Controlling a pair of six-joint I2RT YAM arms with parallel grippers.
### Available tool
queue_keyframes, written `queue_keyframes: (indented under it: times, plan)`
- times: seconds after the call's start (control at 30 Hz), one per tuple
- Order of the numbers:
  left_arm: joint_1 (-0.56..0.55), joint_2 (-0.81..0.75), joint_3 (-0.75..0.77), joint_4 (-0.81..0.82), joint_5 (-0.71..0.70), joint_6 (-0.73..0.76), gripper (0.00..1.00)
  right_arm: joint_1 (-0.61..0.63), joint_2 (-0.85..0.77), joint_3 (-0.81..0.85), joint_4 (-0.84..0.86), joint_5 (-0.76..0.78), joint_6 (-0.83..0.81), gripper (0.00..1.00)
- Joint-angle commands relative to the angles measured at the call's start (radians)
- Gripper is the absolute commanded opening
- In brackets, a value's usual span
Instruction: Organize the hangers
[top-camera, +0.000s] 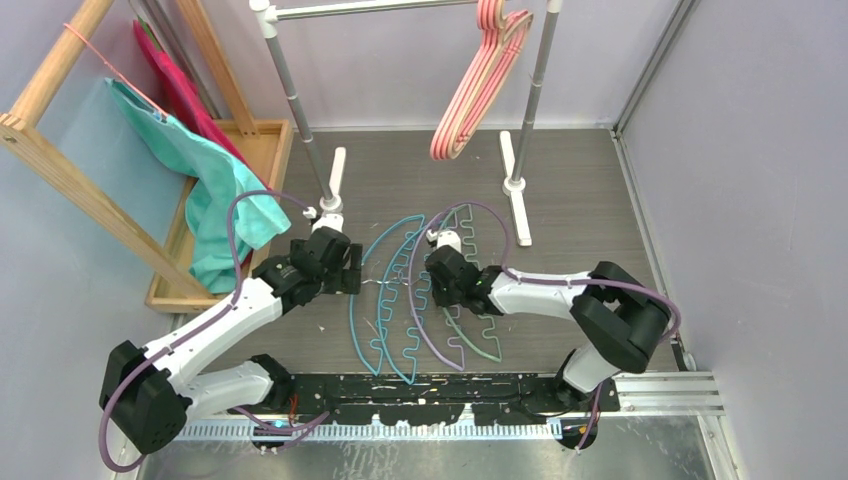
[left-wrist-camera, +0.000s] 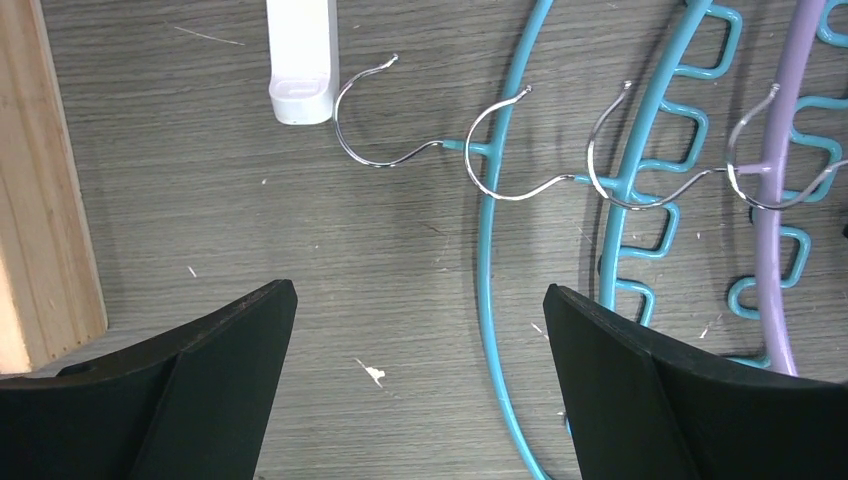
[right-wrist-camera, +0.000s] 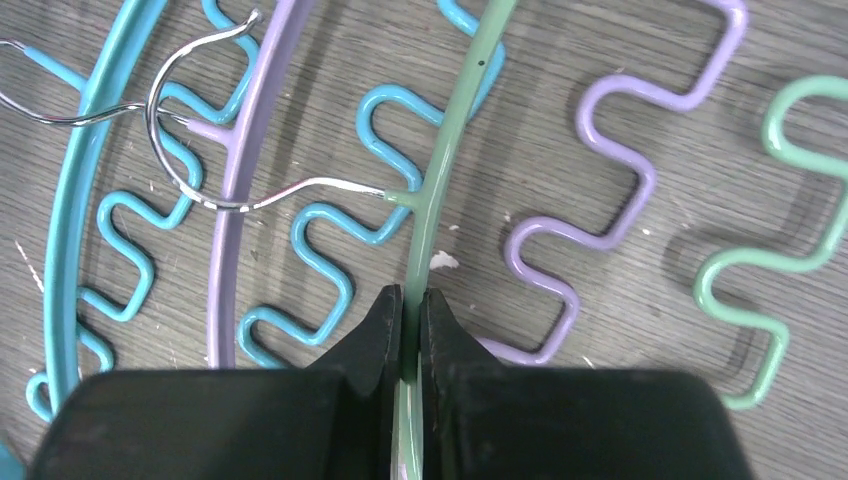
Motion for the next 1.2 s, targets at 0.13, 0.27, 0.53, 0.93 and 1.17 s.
queue_keyframes:
  times: [0.13, 0.27, 0.53, 0.93, 1.17]
  plan:
    - [-0.002, -0.040, 0.005, -0.017, -0.055, -0.044, 0.98, -0.047, -0.247, -0.017, -0.001, -0.095, 0.000, 0.01]
    - [-0.003, -0.044, -0.008, -0.036, -0.088, -0.092, 0.98, -0.046, -0.364, -0.007, -0.014, -0.129, 0.050, 0.01]
    - [-0.003, -0.054, -0.056, -0.003, -0.092, -0.130, 0.98, -0.045, -0.503, 0.001, 0.074, -0.238, 0.150, 0.01]
    - [-0.002, -0.032, -0.136, 0.075, -0.072, -0.161, 0.98, 0.144, -0.528, 0.149, 0.163, -0.115, 0.147, 0.01]
    - [-0.003, -0.041, -0.148, 0.091, -0.079, -0.149, 0.98, 0.207, -0.365, 0.378, 0.158, -0.125, 0.069, 0.01]
